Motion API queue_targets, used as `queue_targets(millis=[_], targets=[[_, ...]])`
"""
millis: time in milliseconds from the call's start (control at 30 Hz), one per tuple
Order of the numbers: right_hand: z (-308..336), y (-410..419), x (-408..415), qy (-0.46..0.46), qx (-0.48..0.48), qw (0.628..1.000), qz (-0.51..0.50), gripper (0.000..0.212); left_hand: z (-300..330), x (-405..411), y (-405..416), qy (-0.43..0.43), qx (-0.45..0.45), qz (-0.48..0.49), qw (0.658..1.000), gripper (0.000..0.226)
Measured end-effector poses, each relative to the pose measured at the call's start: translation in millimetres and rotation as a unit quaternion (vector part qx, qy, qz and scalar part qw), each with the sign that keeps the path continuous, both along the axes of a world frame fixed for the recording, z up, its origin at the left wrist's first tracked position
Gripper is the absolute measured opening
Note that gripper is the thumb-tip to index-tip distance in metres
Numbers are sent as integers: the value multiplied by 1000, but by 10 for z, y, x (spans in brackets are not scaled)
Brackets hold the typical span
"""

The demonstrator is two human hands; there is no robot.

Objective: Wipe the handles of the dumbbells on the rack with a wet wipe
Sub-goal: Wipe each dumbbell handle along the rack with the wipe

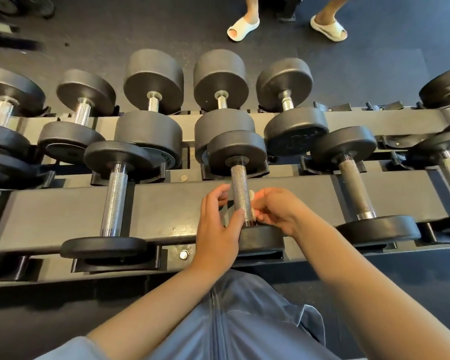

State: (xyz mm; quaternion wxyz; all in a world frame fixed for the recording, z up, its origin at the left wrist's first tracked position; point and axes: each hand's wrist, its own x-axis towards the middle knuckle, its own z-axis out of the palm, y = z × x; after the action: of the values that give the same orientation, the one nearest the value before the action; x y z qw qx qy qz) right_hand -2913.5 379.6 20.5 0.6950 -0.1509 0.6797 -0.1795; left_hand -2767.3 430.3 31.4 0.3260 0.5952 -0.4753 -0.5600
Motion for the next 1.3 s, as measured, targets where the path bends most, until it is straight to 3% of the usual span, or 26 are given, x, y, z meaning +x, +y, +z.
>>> queue_targets(millis=[167,300,400,467,567,700,833,1000,1133,1233,1300], targets=[[-64,-49,78,-28,2,993,-113,17,-14,6,-1,2,3,11,1000,39],[-192,-345,130,26,-55,986,-158,18,-4,-11,2,-1,6,11,1000,41],[-254,-449,150,-6,-42,974,-222,10,-2,-2,3,-6,1,9,1000,44],[-232,-366,141,-5,-50,979,-198,9,2,-2,7,-11,-2,12,1000,45],[-101,-185,91,53,-68,994,-64,8,12,-14,12,-8,-4,13,1000,40],[157,115,-44,61,-98,992,50,3,-6,1,17,-6,-7,16,1000,42],[221,258,-163,59,-121,978,157,24,-11,-5,14,-7,-13,21,1000,43],[145,167,-24,80,-194,977,42,7,-25,1,21,-14,-24,19,999,47],[-32,-221,172,179,-222,957,-49,6,-22,-4,15,-17,-24,20,999,45],[-57,-307,250,234,-229,944,-39,6,-17,-4,21,-14,-25,23,999,45],[25,-184,147,214,-240,946,35,5,-14,-4,19,-11,-27,26,999,43]])
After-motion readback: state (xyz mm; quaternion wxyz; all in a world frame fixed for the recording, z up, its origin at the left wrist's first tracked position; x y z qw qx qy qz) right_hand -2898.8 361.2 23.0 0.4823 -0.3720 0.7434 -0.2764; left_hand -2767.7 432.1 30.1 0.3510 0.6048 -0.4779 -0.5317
